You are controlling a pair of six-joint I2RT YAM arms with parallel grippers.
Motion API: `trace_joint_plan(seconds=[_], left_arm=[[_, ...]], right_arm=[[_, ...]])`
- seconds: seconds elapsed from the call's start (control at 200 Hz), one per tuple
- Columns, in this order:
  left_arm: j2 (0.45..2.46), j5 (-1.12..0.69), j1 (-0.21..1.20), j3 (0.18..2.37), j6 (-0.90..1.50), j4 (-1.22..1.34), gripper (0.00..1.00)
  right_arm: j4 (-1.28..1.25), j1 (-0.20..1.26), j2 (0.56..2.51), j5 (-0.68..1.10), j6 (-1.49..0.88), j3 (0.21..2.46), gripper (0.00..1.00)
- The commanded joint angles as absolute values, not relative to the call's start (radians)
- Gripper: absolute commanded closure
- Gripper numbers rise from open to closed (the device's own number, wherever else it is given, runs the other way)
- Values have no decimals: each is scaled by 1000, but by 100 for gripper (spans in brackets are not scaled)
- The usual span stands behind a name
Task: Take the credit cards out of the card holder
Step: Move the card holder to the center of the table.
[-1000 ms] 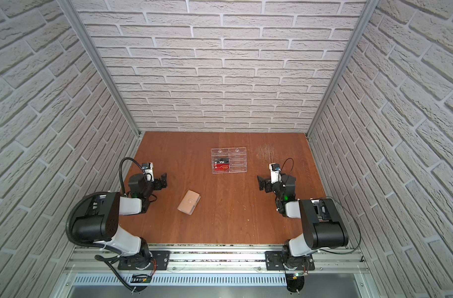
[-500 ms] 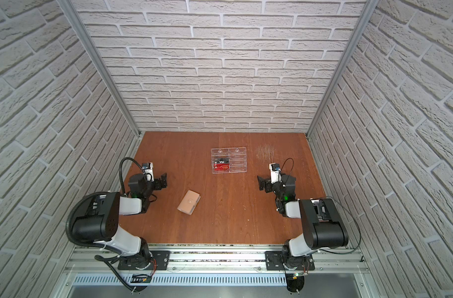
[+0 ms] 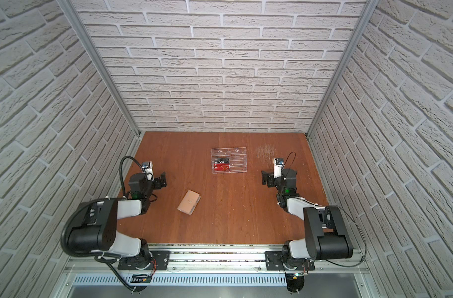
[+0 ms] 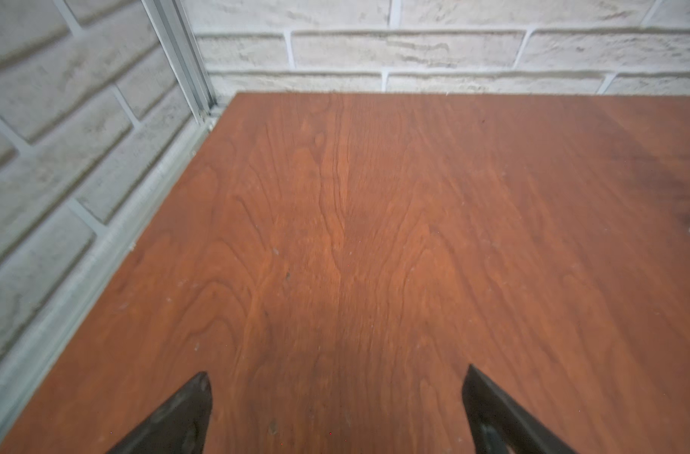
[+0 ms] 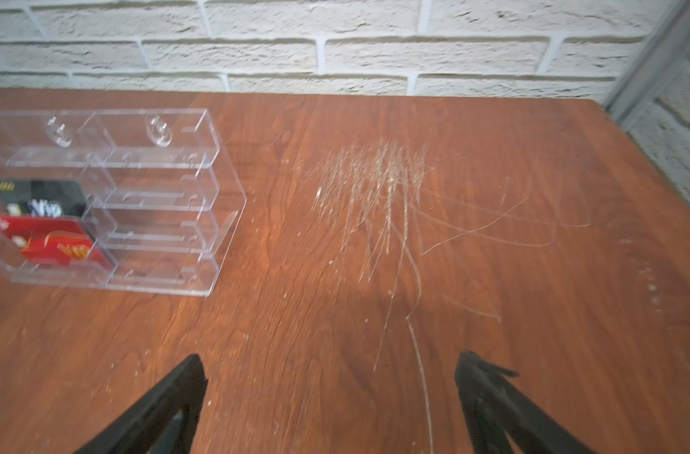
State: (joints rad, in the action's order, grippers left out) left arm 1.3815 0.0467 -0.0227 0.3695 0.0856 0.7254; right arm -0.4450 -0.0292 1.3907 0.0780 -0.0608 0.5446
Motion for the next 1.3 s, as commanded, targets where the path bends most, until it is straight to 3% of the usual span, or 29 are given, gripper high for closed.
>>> trace_joint_plan(seconds=[0.0, 0.095, 0.15, 0.205, 0.27, 0.415, 0.6, 0.8, 0.91, 1.085, 1.295], left_arm=[[1233, 219, 60, 396, 40, 603, 2], [1129, 203, 103, 390, 67, 545, 2], [1082, 149, 106, 371, 140, 567, 2], [1061, 224, 119, 335, 300, 647, 2], [1062, 376, 161, 295, 497, 703, 2], [1028, 89, 136, 279, 670, 743, 2], [971, 159, 204, 503, 793, 79, 2], [966, 0, 248, 498, 893, -34, 2], [977, -62, 250, 489, 907, -88, 2], [953, -136, 252, 446, 924, -107, 2], [945, -233, 249, 362, 979, -47, 2]], right_arm=[[2, -33, 1377, -89, -155, 722, 0], [357, -34, 1376, -390, -436, 876, 0], [494, -35, 1368, -440, -534, 919, 0], [536, -39, 1344, -394, -598, 911, 0], [474, -45, 1303, -201, -567, 864, 1], [286, -28, 1147, 115, -539, 706, 0], [340, 179, 1003, 70, -537, 675, 0], [290, 485, 957, 5, -617, 637, 0], [233, 648, 1004, -87, -648, 627, 0], [100, 839, 1275, -137, -666, 713, 0], [-35, 959, 1621, -82, -726, 903, 6]])
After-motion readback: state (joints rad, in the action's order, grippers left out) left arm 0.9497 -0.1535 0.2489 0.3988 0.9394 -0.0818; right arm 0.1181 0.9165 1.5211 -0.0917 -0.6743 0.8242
